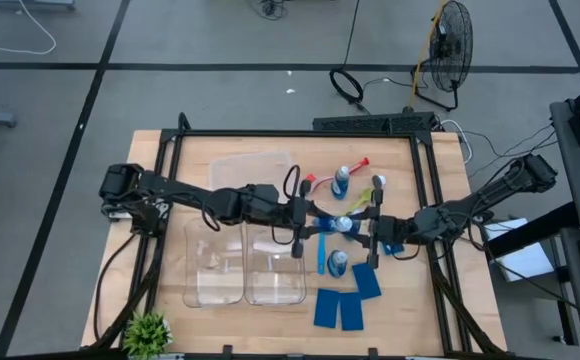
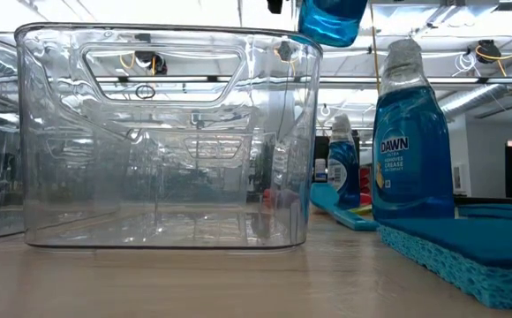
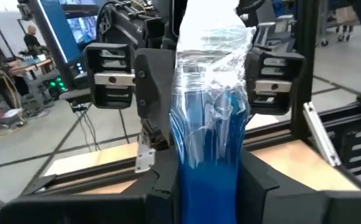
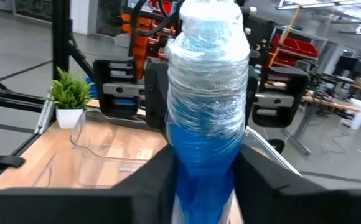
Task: Pick & Place Kitchen Sink Supplies
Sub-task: Put the blue dishwashing liquid bottle into the white transparent bin
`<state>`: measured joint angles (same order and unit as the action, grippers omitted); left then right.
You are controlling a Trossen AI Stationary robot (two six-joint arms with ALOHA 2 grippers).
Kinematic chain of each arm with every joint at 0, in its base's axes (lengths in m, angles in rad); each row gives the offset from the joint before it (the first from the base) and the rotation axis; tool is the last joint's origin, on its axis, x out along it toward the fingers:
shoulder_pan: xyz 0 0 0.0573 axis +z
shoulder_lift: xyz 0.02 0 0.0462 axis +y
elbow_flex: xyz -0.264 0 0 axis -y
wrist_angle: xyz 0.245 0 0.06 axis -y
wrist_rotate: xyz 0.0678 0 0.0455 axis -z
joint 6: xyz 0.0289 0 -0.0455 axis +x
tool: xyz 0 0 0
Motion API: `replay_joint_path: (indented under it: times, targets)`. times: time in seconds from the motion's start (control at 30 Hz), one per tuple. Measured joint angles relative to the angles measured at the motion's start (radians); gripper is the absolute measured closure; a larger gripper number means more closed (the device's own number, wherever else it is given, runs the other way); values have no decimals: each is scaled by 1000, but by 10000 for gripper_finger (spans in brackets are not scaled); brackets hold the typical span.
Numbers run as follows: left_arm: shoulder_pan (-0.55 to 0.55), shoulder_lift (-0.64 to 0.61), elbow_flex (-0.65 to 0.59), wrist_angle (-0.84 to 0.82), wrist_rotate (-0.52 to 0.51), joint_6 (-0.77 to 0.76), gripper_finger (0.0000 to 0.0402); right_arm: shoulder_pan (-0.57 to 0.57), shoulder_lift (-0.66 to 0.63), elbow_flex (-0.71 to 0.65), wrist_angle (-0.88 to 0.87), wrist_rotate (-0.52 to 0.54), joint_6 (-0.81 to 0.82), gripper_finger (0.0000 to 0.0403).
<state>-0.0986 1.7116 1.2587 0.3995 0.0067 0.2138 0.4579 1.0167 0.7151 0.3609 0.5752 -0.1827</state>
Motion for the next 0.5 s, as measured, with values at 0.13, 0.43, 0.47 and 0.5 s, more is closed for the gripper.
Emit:
replay_joint_path:
  times: [0.13, 0.43, 0.47, 0.5]
  targets:
    - [2, -89, 0, -99, -82, 17, 310, 0, 0, 0, 8, 64, 37, 176]
    - [44, -340, -51, -473, -390, -15, 310, 10, 0, 0, 1, 75, 39, 93]
    - [62, -373, -80, -475, -389, -27, 310, 10, 0, 0, 2, 76, 39, 93]
    - [80, -412, -120, -471, -388, -36, 310, 10, 0, 0, 2, 76, 38, 94]
